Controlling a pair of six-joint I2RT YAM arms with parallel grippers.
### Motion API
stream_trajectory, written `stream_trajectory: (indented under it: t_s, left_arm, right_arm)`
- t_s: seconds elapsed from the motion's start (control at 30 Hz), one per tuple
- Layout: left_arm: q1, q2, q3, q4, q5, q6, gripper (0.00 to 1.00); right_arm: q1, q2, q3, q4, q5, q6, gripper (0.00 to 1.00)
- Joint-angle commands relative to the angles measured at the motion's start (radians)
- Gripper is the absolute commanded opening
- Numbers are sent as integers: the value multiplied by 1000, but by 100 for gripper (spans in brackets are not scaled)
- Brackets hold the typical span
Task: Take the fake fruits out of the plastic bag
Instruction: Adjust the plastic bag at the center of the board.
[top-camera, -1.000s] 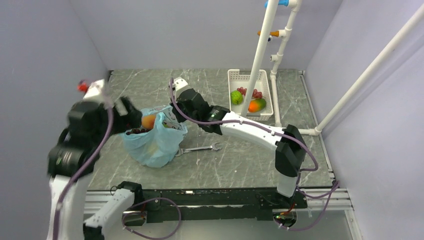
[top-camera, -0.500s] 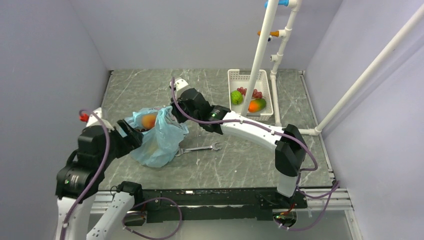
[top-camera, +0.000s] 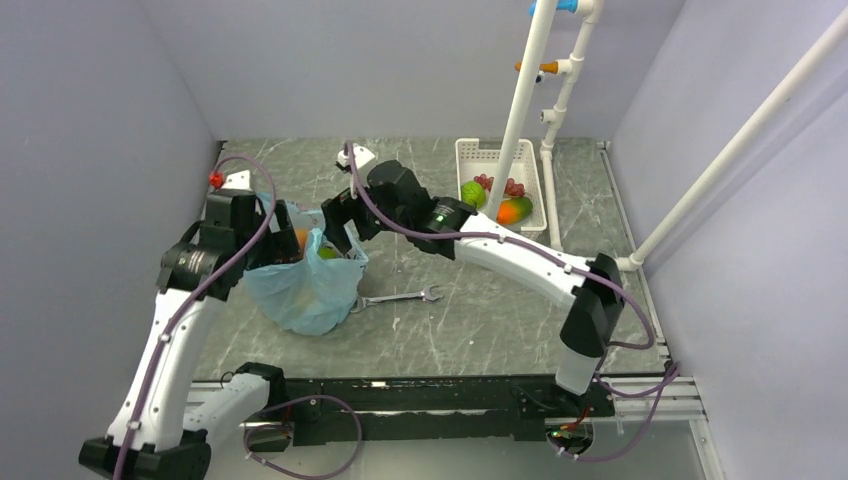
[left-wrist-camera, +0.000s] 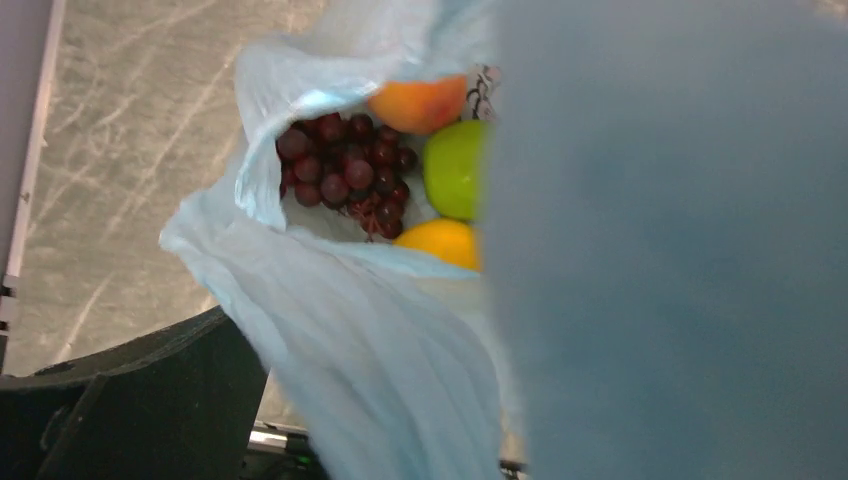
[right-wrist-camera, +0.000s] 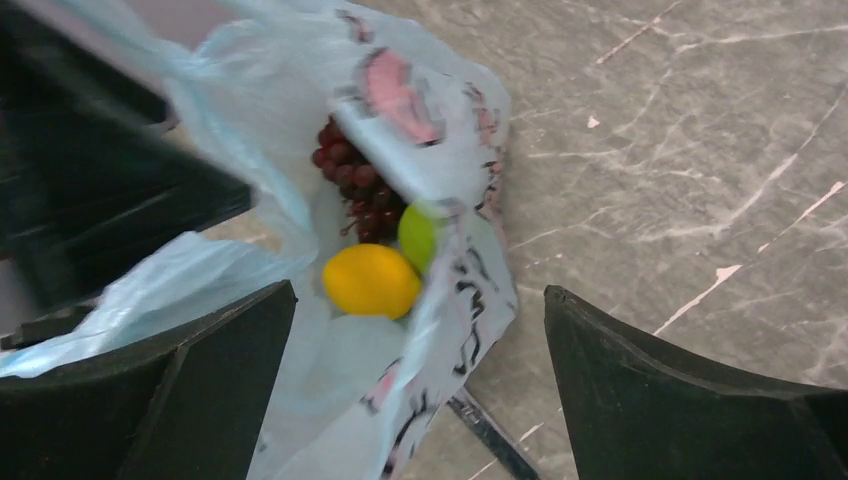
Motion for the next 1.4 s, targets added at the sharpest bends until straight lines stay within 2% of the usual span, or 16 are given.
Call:
stream_trajectory:
  t_s: [0.0,0.13,0.2,0.33,0.47,0.53,0.63,0.77,0.83,0.87,0.93,0.97,1.0,1.17,1.3,1.37]
  left_arm:
    - [2,38,-8,119,-121,85,98]
    - [4,42,-36,189,-201,111,98]
    - [4,16,-85,275,-200,153,98]
    - [4,-41,-173,409,-156,219,99]
    - [4,-58,-198,416,-225,187,97]
    - [4,-73,-218,439,-219,177,97]
    - [7,-87,-259,485,-200,192,97]
    - [28,-93,-298,505,-151,198,96]
    - [31,-92,-304,508,-130,202,95]
    - [31,-91,-306,508,-130,203,95]
    - [38,-84,-306,505,-140,211,95]
    - [40,-78,-305,498,-152,208,95]
    - [44,-77,-303,491,-171,205,95]
    - [51,-84,-313,489,-174,201,95]
    - [63,-69,-307,480,-159,195,95]
    - [68,-63,-303,477,-150,197,95]
  right_arm:
    - [0,-130,25,-80,-81,111,99]
    - [3,-193,-1,-95,-97,168,99]
    - [23,-240,-54,-19,-151,178,99]
    - [123,-278,-168,194,-162,133,99]
    - [126,-183,-35,59,31,113,99]
    - [117,-143,2,40,25,108,99]
    - [127,-89,25,52,-23,84,93]
    - [150,7,109,-23,120,30,86]
    - [150,24,109,-3,107,-2,77]
    - [151,25,96,22,75,-29,62]
    - [151,17,58,65,-6,-101,17]
    - [151,1,27,82,-68,-139,5]
    - [155,-22,-7,94,-141,-194,0]
    - [184,-225,-272,146,-524,-389,0]
    - [188,-233,-288,21,-769,-389,7]
    - [205,-210,-310,19,-820,-368,3]
